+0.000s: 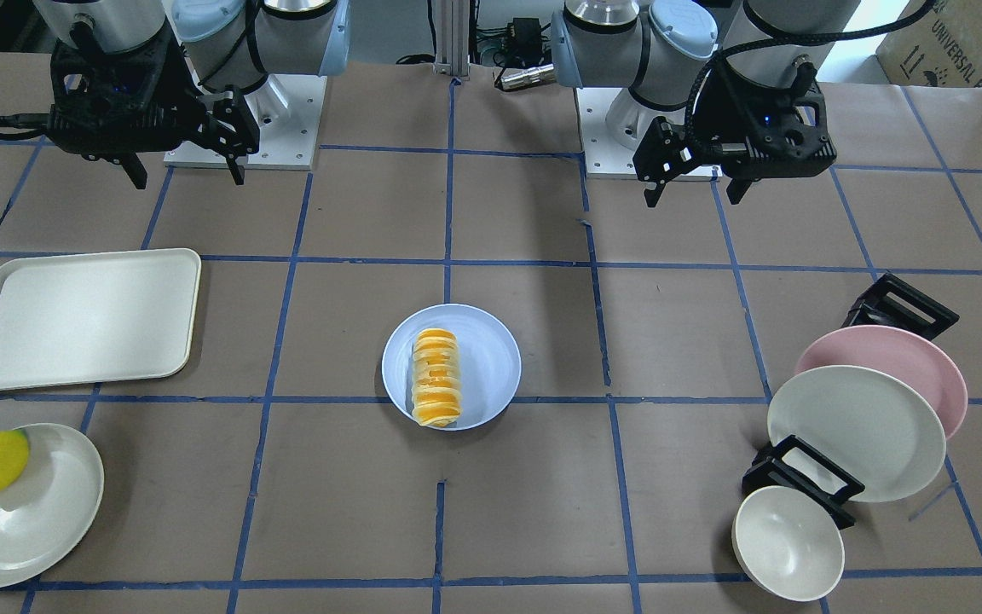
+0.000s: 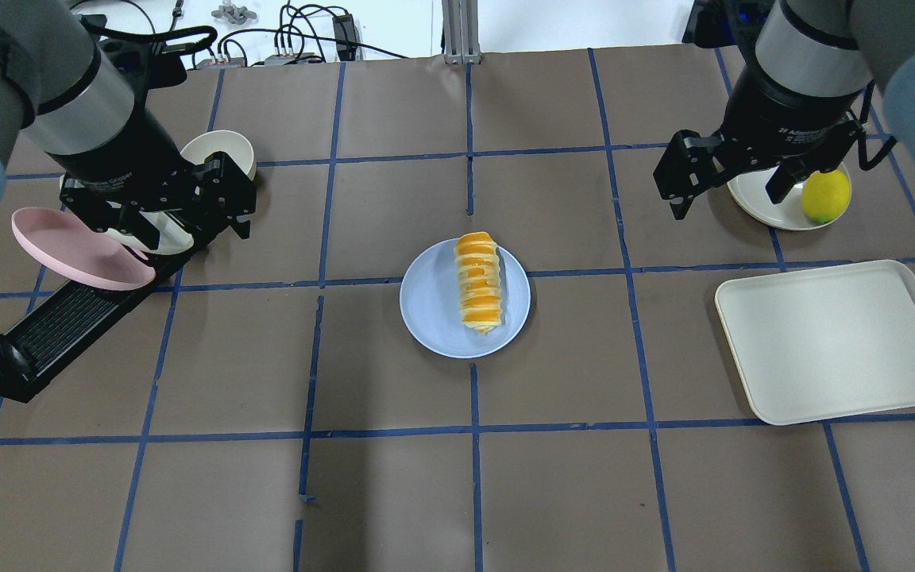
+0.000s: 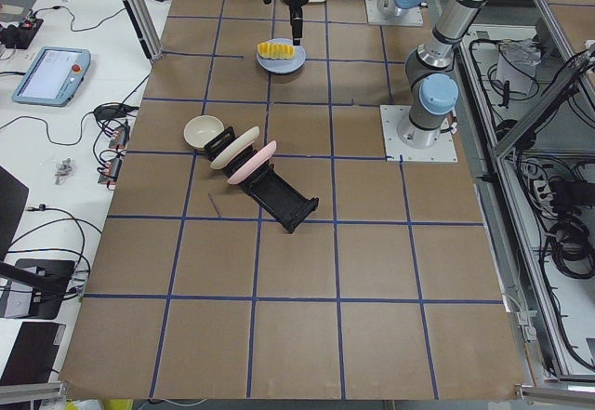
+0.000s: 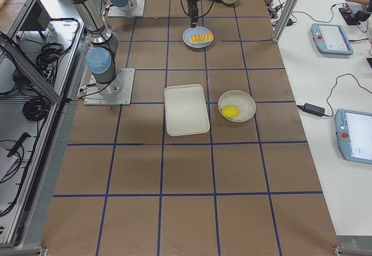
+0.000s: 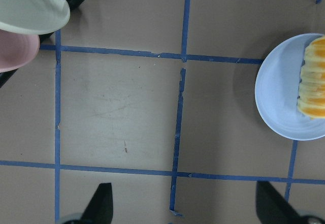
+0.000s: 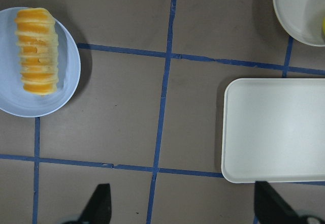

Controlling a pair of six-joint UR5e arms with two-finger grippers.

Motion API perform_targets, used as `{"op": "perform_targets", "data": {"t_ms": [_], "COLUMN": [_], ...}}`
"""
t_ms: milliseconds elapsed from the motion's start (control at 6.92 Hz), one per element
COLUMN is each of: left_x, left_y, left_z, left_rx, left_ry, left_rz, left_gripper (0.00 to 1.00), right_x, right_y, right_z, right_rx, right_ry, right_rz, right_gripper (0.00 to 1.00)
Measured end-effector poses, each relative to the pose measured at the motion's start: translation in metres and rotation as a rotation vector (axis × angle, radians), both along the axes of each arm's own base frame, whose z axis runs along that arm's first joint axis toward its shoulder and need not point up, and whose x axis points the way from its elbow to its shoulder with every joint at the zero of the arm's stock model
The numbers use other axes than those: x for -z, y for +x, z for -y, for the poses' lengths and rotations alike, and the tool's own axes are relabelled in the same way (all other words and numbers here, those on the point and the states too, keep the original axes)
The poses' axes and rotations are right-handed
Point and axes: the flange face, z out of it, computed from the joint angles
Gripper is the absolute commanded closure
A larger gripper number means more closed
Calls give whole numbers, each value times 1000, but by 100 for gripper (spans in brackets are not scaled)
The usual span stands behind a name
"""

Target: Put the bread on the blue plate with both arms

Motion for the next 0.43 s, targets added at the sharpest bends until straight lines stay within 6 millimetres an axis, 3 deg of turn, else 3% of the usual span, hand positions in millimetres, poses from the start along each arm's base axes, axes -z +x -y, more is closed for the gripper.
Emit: {"op": "perform_targets", "data": {"t_ms": [434], "left_x": [0], "left_y": [-1], "left_z": [0], "left_rx": [0], "left_ry": [0], "left_rz": [-10], "left_gripper": [0], "right_x": [-6], "right_y": [0], "right_z": [1], "right_rx": [0], "right_ry": [-13], "right_rz": [-1], "right_gripper": [1]}}
